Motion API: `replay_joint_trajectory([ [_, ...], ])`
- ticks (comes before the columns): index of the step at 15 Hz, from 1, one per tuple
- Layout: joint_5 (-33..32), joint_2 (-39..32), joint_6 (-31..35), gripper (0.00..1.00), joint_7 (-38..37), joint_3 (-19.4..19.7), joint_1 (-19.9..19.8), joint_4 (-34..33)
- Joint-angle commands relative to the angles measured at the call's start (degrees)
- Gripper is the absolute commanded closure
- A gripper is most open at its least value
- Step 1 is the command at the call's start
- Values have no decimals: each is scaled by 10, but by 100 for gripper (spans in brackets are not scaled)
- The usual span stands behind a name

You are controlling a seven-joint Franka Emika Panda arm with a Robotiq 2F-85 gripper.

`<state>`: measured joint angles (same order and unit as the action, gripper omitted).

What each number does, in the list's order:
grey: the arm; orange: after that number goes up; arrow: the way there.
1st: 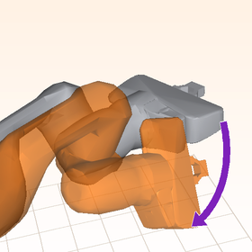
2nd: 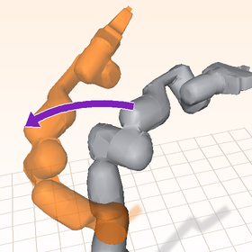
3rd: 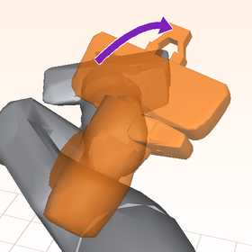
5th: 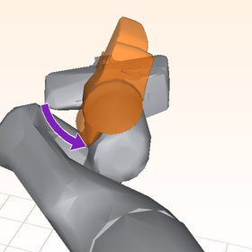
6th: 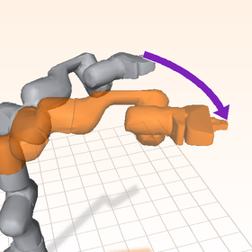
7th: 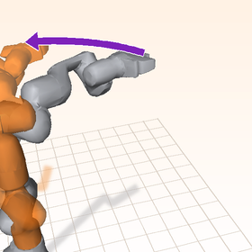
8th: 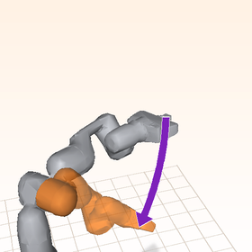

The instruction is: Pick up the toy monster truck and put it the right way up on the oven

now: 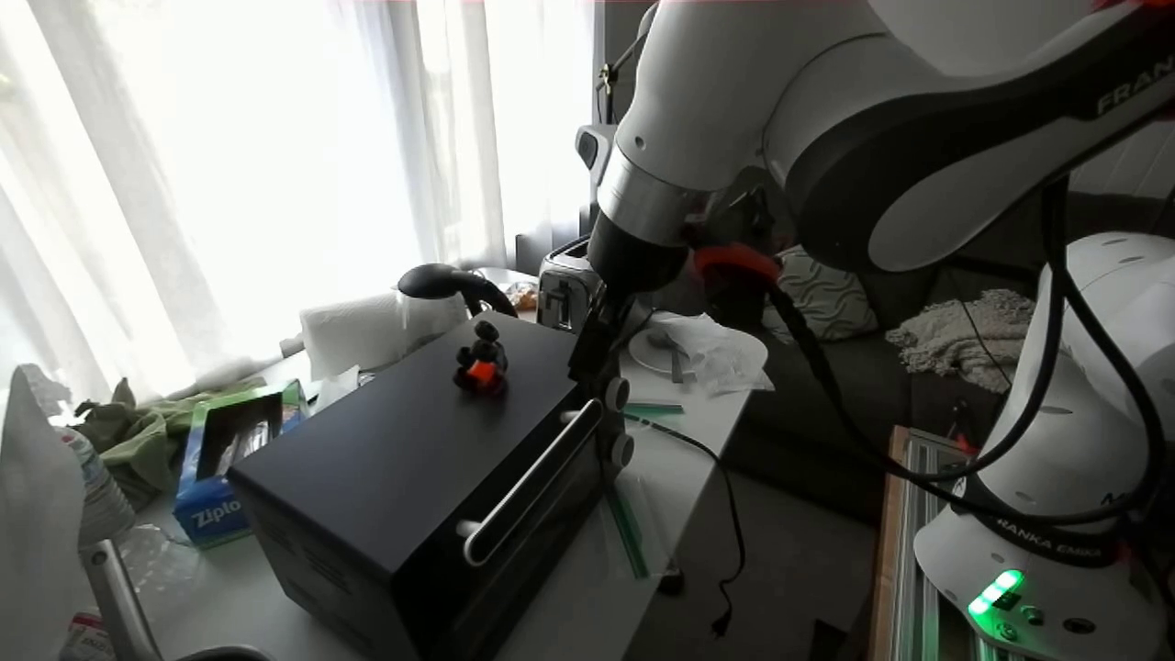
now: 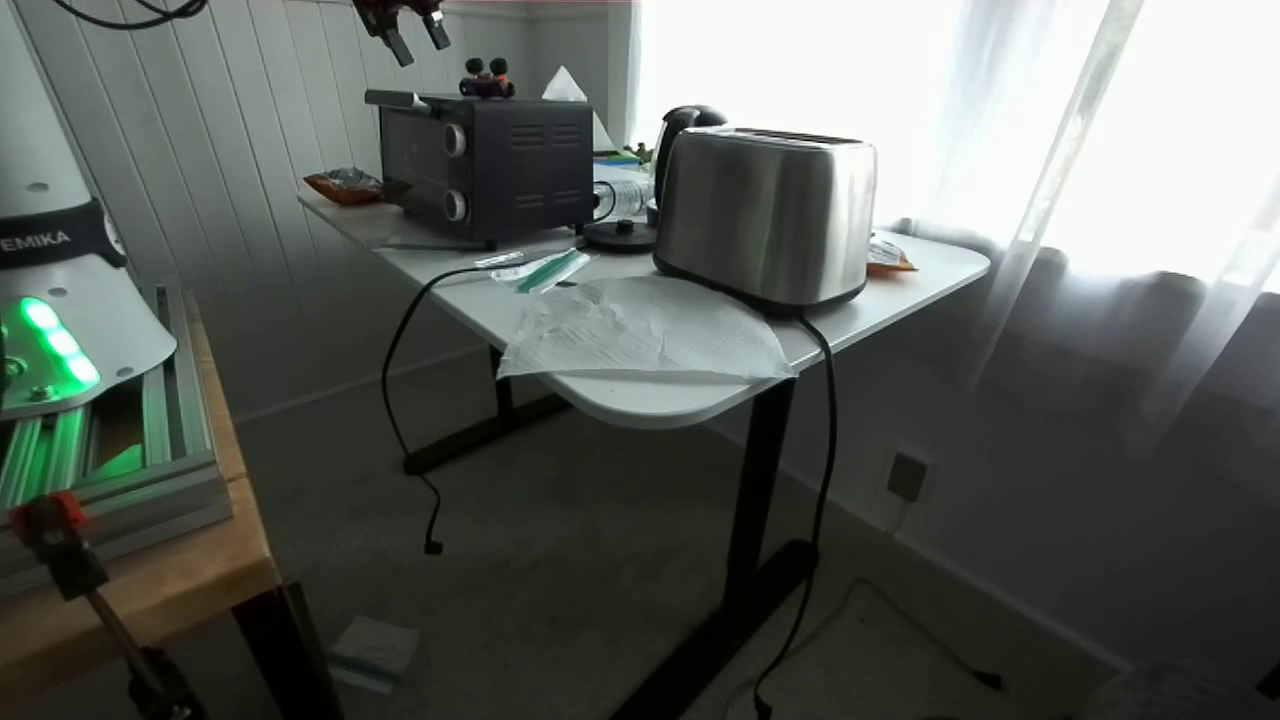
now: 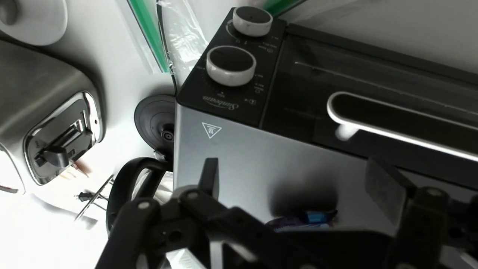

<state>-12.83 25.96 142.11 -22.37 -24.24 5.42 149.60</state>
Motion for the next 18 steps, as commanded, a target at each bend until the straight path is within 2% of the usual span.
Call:
replay_joint_trajectory([
  [1,-5,-1,-2,0,-3,8,8,-1],
  [7,-7,-62,105,0,109,37,22,-10],
  [14,34,-142,194,0,246,103,56,-28],
  [18,104,-180,245,0,314,135,92,-34],
])
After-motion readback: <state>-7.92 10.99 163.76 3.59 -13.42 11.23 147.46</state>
